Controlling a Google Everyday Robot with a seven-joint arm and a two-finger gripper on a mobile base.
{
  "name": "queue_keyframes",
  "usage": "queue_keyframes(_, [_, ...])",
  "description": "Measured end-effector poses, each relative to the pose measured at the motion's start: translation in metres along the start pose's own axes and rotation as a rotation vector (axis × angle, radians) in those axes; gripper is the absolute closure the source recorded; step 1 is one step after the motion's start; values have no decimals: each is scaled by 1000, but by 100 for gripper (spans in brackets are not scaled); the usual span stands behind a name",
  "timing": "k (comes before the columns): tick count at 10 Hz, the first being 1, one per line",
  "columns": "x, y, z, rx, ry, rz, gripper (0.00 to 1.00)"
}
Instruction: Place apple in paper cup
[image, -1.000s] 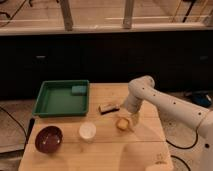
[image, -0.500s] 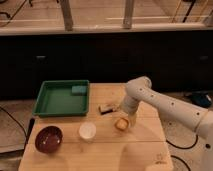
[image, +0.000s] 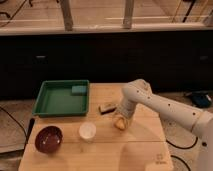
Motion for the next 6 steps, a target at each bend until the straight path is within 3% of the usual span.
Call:
queue_keyframes(4, [0,-1,1,-4,-2,9,98])
queue_keyframes(6, [2,-1,-2,9,0,22,100])
